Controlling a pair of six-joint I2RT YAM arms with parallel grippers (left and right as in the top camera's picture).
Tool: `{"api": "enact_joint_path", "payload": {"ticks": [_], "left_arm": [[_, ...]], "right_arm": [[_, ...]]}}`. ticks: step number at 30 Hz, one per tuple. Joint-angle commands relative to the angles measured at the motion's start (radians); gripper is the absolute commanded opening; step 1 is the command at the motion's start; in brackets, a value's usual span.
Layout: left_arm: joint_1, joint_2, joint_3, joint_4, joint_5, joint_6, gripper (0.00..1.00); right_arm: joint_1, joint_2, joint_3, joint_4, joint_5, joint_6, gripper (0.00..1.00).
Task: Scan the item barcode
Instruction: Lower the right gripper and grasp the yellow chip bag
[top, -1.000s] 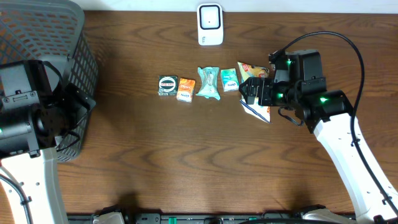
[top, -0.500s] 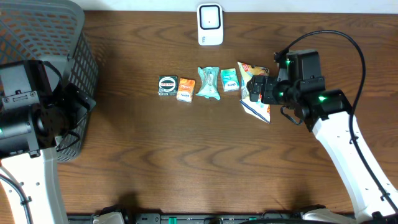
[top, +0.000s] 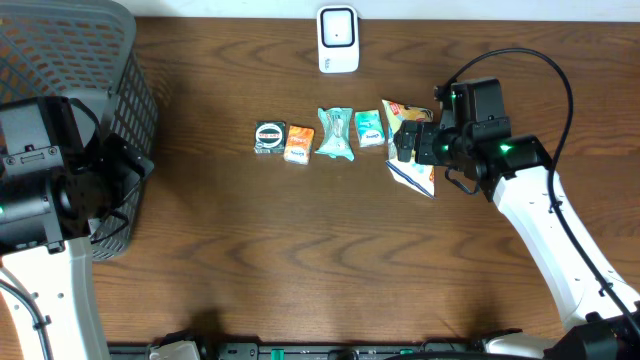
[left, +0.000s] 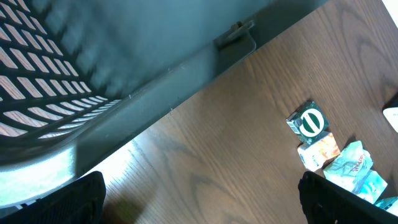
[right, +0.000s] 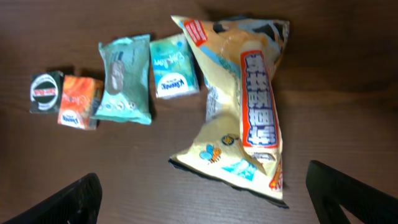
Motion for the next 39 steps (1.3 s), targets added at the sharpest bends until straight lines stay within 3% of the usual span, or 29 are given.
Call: {"api": "enact_joint_path", "payload": {"ticks": [1, 39], "left_arm": [[0.006, -0.005, 0.011, -0.003, -0.006, -0.004, 0.98], [0.006, -0.005, 0.011, -0.003, -0.006, -0.004, 0.98]], "right_arm": [[0.009, 0.004, -0.007, 0.019, 0.004, 0.015, 0.99], [0.009, 0.011, -0.006, 0.055, 0.019, 0.014, 0.99]]}}
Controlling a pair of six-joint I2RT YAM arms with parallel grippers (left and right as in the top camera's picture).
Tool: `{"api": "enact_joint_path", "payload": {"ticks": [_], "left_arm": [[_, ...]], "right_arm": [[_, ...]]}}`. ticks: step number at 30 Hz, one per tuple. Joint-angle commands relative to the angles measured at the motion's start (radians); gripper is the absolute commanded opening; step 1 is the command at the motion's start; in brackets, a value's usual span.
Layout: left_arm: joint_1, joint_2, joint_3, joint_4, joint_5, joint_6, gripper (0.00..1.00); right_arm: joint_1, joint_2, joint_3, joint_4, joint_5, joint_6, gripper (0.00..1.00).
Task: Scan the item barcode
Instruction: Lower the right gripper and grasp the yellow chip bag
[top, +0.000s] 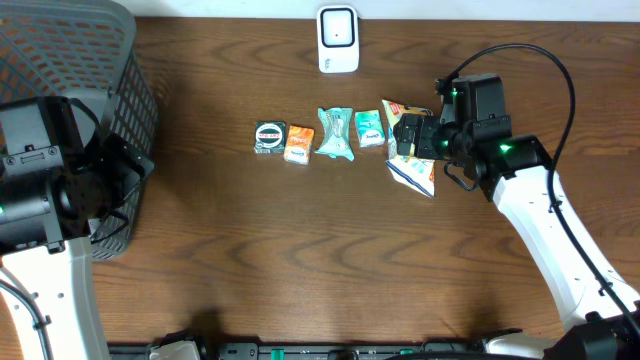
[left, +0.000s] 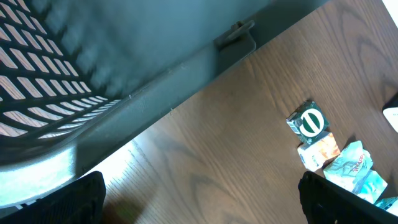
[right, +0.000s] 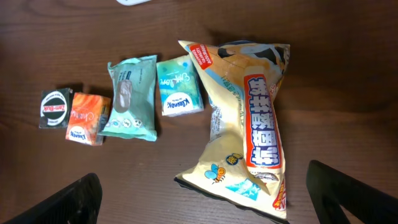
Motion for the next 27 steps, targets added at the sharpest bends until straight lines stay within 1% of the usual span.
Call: {"api": "enact_joint_path", "payload": {"ticks": [1, 9, 11, 13, 21, 23, 25, 27], "left_arm": [[0.006, -0.005, 0.011, -0.003, -0.006, -0.005, 0.98], [0.006, -0.005, 0.011, -0.003, -0.006, -0.005, 0.98], [0.006, -0.005, 0.011, -0.003, -0.006, -0.005, 0.98], [0.006, -0.005, 0.011, -0.003, -0.006, -0.005, 0.98], [0.006, -0.005, 0.011, -0.003, -0.006, -0.005, 0.98], [0.006, -0.005, 0.011, -0.003, -0.006, -0.005, 0.98], [0.006, -0.005, 0.011, -0.003, -0.006, -0.005, 0.98], [0.006, -0.005, 0.011, -0.003, -0.006, -0.005, 0.98]], "right_arm": [[0.009, 0.010, -0.007, 0.002, 0.011, 0.011, 0.99], [0.007, 0.010, -0.006, 0.002, 0.013, 0.010, 0.99], [0.004, 0.010, -0.006, 0.002, 0.022, -0.024, 0.99], [0.004, 0.010, -0.007, 0.003, 0.027, -0.027, 0.99], [0.007, 0.013, -0.007, 0.040, 0.029, -0.028, 0.99], [0.019, 0.028, -0.007, 0.059, 0.029, -0.065, 0.99], [0.039, 0.058, -0.007, 0.084, 0.040, -0.135, 0.99], [0.077, 0.117, -0.007, 0.108, 0.106, -0.158, 0.99]]}}
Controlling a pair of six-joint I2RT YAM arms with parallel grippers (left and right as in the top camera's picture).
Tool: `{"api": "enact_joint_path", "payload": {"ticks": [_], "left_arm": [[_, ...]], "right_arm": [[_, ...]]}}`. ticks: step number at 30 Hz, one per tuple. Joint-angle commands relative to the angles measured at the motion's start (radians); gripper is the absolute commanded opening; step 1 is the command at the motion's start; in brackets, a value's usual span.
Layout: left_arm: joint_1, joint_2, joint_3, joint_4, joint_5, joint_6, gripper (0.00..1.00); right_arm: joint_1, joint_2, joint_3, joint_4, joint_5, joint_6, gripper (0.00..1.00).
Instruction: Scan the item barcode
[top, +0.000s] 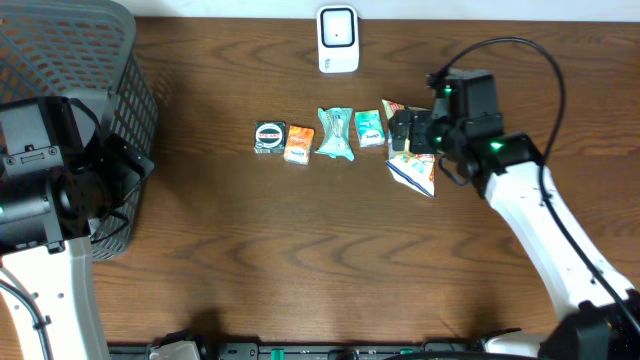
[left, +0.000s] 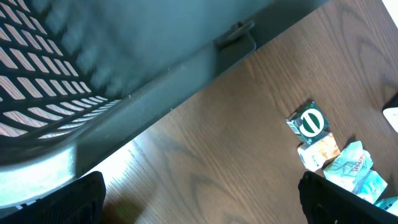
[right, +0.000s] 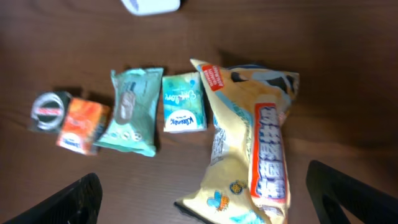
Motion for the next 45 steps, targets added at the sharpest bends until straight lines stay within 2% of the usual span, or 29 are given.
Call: {"api": "enact_joint_path", "payload": {"ticks": [1, 14, 21, 23, 27, 28, 29, 30, 31, 33, 35, 36, 40, 41, 42, 44, 45], "left_arm": [[0.006, -0.005, 0.011, -0.003, -0.006, -0.005, 0.98], [0.006, -0.005, 0.011, -0.003, -0.006, -0.005, 0.97], [0.006, -0.005, 0.011, -0.003, -0.006, -0.005, 0.98], [0.006, -0.005, 0.011, -0.003, -0.006, -0.005, 0.98], [0.006, -0.005, 0.011, -0.003, -0.006, -0.005, 0.98], [0.006, -0.005, 0.011, -0.003, -0.006, -0.005, 0.98], [0.006, -0.005, 0.011, -0.003, -0.006, -0.005, 0.98], [0.006, -0.005, 0.011, -0.003, -0.006, -0.005, 0.98], [0.006, -0.005, 0.011, -0.003, -0.006, -0.005, 0.98], [0.006, -0.005, 0.011, -0.003, -0.006, -0.005, 0.98], [0.006, -0.005, 0.011, -0.003, -0.006, -0.005, 0.97], [0.006, -0.005, 0.011, -0.003, -0.006, -0.005, 0.98], [0.006, -0.005, 0.011, -0.003, -0.006, -0.005, 0.98], [0.006, -0.005, 0.011, -0.003, -0.006, -0.005, 0.98], [0.006, -0.005, 0.011, -0.003, -0.006, -0.005, 0.98], [0.006, -0.005, 0.011, -0.003, -0.006, -0.005, 0.97], [0.006, -0.005, 0.011, -0.003, -0.006, -0.005, 0.98]], "right_arm": [[0.062, 0.093, -0.007, 0.023, 0.119, -0.073, 0.99], [0.137, 0.340, -0.006, 0.057, 0.612, -0.073, 0.99], [0.137, 0.455, -0.006, 0.066, 0.590, -0.069, 0.98], [0.137, 0.475, -0.006, 0.066, 0.590, -0.070, 0.88], [0.137, 0.462, 0.013, 0.040, 0.586, -0.070, 0.47], [0.137, 0.456, 0.025, 0.024, 0.573, -0.070, 0.43], [0.136, 0.444, 0.050, -0.013, 0.546, -0.072, 0.38], [0.127, 0.425, 0.100, -0.084, 0.476, -0.095, 0.25], [0.112, 0.408, 0.156, -0.154, 0.394, -0.114, 0.16], [0.084, 0.391, 0.233, -0.237, 0.261, -0.137, 0.13], [0.055, 0.385, 0.293, -0.294, 0.150, -0.154, 0.17], [0.023, 0.385, 0.343, -0.345, 0.031, -0.180, 0.21], [-0.058, 0.385, 0.377, -0.381, -0.193, -0.214, 0.26], [-0.135, 0.394, 0.367, -0.389, -0.297, -0.214, 0.31], [-0.160, 0.397, 0.362, -0.392, -0.315, -0.213, 0.33], [-0.214, 0.402, 0.351, -0.396, -0.319, -0.212, 0.46], [-0.243, 0.403, 0.346, -0.402, -0.318, -0.212, 0.57]]}}
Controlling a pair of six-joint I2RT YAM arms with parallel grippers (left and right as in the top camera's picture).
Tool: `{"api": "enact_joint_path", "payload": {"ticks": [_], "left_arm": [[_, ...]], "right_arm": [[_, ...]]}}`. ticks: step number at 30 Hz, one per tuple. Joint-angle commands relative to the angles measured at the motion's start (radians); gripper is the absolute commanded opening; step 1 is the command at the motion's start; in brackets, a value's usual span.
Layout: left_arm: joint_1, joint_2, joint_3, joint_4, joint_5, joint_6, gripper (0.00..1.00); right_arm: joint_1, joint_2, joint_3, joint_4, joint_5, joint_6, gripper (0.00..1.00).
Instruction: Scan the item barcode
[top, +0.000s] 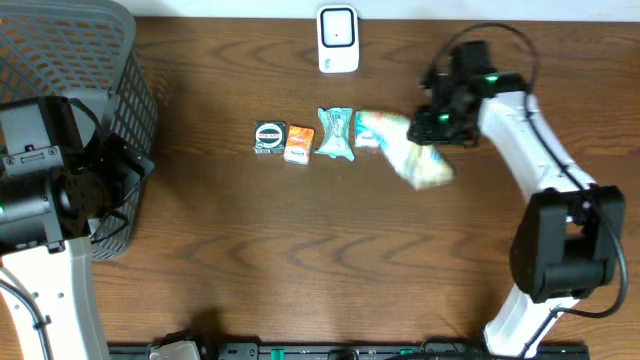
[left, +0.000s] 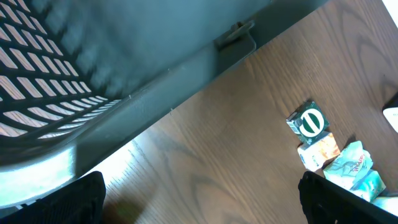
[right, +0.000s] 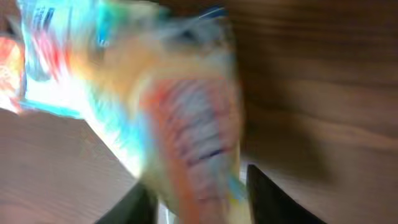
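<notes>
The yellow snack bag (top: 415, 152) shows blurred, right of the row of small items; in the right wrist view it fills the frame between my fingers as a smeared bag (right: 186, 124). My right gripper (right: 200, 204) is shut on the bag, seen from overhead as the right gripper (top: 437, 118). The white barcode scanner (top: 338, 40) stands at the table's far edge. My left gripper (left: 202, 205) is open over bare wood beside the basket, nothing between its fingers.
A row of small packets lies mid-table: a black-and-green packet (top: 269, 137), an orange packet (top: 299, 143), a teal wipes pack (top: 335, 134) and a tissue pack (top: 367, 129). A grey mesh basket (top: 60, 60) fills the far left corner.
My right gripper was open above the snack bag; now it is shut on the bag, which is blurred and shifted out of its place. The right arm now stands further back. The left arm is unchanged.
My right gripper stayed open over the snack bag lying at the right end of the row, moving a little toward the table's far edge from one moment to the other. Now it is shut on the bag, which has moved. The left arm stayed by the basket throughout.
</notes>
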Motion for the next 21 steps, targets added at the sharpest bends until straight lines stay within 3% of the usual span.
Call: {"api": "enact_joint_path", "payload": {"ticks": [1, 5, 10, 14, 17, 21], "left_arm": [[0.006, -0.005, 0.011, -0.003, -0.006, -0.005, 0.98], [0.006, -0.005, 0.011, -0.003, -0.006, -0.005, 0.98], [0.006, -0.005, 0.011, -0.003, -0.006, -0.005, 0.98], [0.006, -0.005, 0.011, -0.003, -0.006, -0.005, 0.98], [0.006, -0.005, 0.011, -0.003, -0.006, -0.005, 0.98], [0.006, -0.005, 0.011, -0.003, -0.006, -0.005, 0.98]], "right_arm": [[-0.093, -0.009, -0.014, -0.018, -0.094, -0.017, 0.68], [-0.133, -0.012, -0.005, -0.031, -0.103, -0.017, 0.83], [-0.066, -0.060, 0.016, -0.057, -0.064, -0.047, 0.88], [0.045, -0.139, 0.016, -0.048, 0.127, -0.039, 0.92], [0.197, -0.217, 0.016, -0.033, 0.419, -0.005, 0.94], [0.381, -0.248, 0.016, -0.024, 0.642, 0.004, 0.95]]}}
